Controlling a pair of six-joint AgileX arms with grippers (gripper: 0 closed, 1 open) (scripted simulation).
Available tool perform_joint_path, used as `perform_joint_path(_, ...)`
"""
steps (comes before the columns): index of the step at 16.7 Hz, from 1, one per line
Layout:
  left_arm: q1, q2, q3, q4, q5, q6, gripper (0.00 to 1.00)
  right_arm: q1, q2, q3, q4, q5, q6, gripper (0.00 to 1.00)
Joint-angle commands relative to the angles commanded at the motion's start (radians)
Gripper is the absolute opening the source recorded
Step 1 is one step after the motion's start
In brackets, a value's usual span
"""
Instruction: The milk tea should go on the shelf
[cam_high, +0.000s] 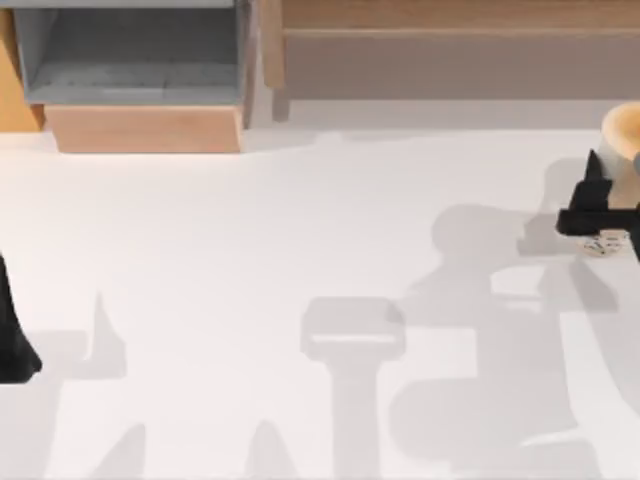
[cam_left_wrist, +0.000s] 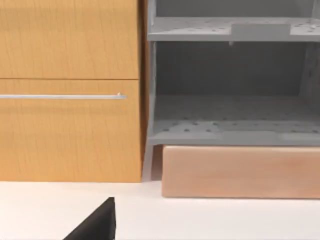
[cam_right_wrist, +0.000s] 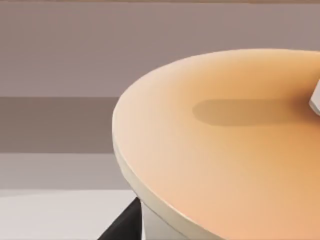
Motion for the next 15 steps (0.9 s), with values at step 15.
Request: perform_joint_path(15,0.000,0.000,0.000,0.000,0.000,0.000,1.00,0.023,-0.130,0.072,-0.101,0.056,-0.032,0.00)
